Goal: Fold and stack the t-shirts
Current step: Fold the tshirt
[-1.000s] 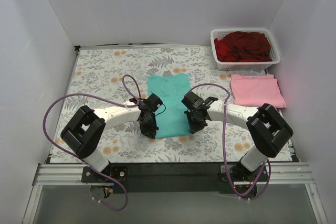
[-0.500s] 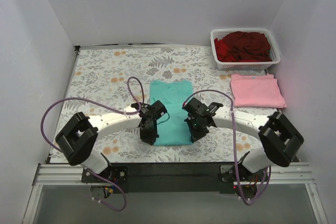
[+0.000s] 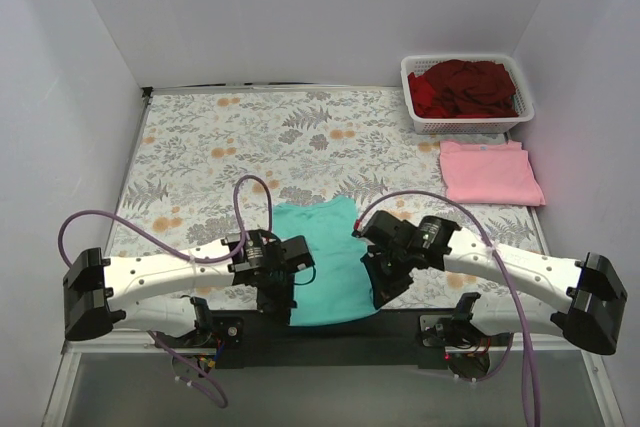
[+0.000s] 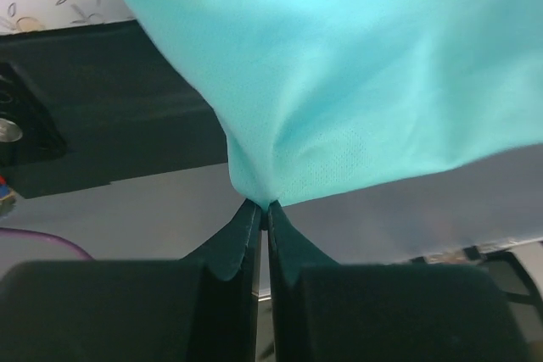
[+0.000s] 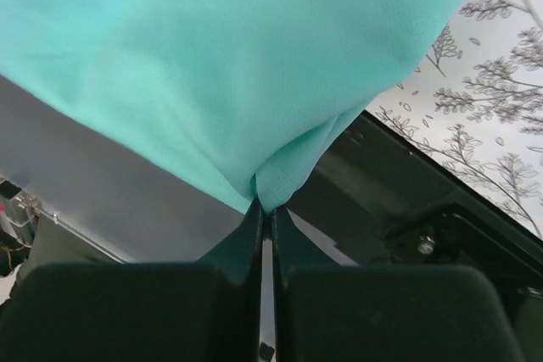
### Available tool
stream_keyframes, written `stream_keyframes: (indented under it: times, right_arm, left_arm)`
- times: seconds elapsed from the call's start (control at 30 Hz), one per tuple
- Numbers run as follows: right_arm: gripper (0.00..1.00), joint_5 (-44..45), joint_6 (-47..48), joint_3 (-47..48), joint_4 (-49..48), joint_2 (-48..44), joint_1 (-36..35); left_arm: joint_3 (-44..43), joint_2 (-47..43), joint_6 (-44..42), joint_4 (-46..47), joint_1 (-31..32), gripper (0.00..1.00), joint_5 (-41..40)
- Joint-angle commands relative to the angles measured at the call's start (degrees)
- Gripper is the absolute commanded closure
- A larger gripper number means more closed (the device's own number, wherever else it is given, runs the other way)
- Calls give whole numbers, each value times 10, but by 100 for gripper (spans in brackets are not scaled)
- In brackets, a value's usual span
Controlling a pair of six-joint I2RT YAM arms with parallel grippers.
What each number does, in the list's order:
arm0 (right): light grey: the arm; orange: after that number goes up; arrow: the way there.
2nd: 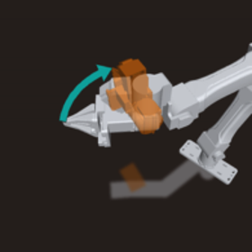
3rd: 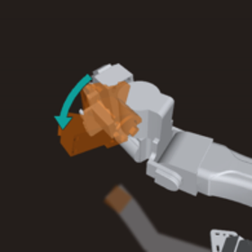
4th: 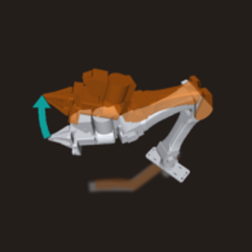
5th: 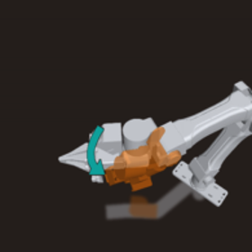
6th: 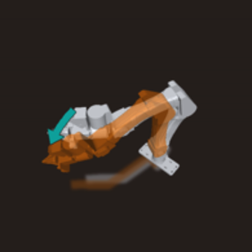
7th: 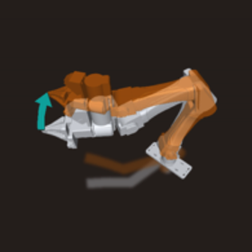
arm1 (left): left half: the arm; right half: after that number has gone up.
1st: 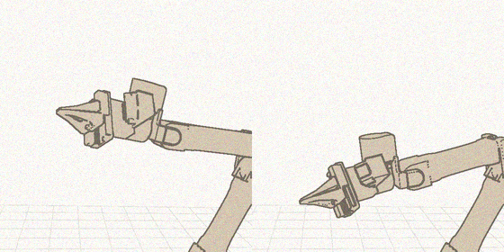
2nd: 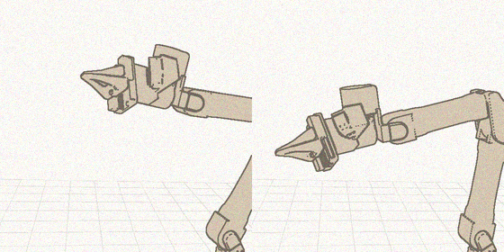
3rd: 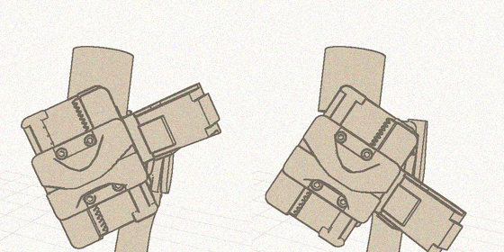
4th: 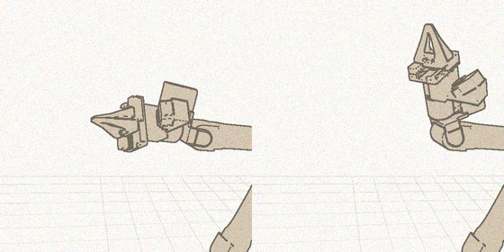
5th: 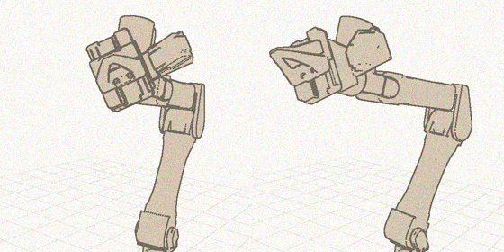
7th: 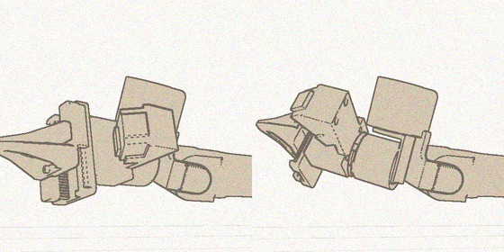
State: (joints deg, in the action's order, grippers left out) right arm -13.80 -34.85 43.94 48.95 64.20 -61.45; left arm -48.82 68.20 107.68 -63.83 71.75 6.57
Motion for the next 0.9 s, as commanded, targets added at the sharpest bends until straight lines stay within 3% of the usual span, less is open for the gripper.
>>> stream_keyframes:
  times: [0.0, 0.3, 0.63, 0.87]
  right_arm:
    - [99, 33, 23, 112, 90, 35, 9]
    - [99, 7, 91, 227, 135, 99, 66]
    - [99, -79, 170, 314, 135, 157, 221]
    - [99, -113, 213, 452, 134, 299, 272]
  left_arm:
    - [-58, -2, -16, -17, -37, 100, 17]
    - [-99, -15, -95, 0, -152, 100, 60]
    - [-137, 25, -200, 37, -298, 100, 104]
    - [-169, 95, -266, 106, -433, 100, 161]
